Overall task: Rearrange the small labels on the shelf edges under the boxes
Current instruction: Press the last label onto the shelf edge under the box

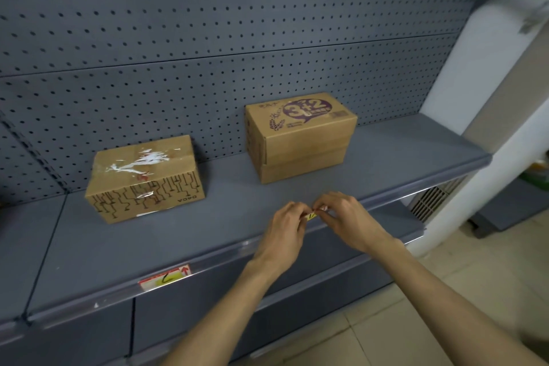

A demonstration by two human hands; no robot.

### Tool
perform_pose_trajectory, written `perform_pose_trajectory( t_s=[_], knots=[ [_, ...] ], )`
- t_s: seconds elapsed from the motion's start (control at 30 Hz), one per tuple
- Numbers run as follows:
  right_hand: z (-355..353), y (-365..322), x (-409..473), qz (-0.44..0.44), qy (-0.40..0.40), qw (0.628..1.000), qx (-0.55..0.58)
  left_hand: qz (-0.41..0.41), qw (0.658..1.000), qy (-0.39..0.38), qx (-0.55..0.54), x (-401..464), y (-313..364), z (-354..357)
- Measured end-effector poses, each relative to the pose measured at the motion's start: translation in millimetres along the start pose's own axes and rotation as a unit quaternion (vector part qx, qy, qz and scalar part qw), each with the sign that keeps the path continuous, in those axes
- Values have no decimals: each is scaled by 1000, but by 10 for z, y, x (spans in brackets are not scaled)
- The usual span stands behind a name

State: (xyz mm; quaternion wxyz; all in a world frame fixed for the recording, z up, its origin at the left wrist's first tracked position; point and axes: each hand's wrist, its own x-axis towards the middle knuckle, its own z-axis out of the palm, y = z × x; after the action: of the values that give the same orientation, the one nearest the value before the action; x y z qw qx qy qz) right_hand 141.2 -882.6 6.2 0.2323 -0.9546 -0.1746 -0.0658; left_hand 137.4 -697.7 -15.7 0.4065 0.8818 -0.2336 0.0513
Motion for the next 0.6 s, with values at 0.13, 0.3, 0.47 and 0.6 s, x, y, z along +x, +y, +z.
perform_pose_trajectory(
  t_s=[0.13,0.3,0.47,0.6],
  knots=[
    [-24,159,-7,11,-5,1000,4,-31,999,-24,4,58,71,136],
    [-38,282,0,9,-2,1000,-1,-53,998,-34,12,78,157,216],
    [-29,361,-36,3,12,1000,-5,-52,997,-39,52,43,177,236],
    [-13,413,-41,8,17,1000,-19,-53,994,-32,86,-49,181,246]
  ],
)
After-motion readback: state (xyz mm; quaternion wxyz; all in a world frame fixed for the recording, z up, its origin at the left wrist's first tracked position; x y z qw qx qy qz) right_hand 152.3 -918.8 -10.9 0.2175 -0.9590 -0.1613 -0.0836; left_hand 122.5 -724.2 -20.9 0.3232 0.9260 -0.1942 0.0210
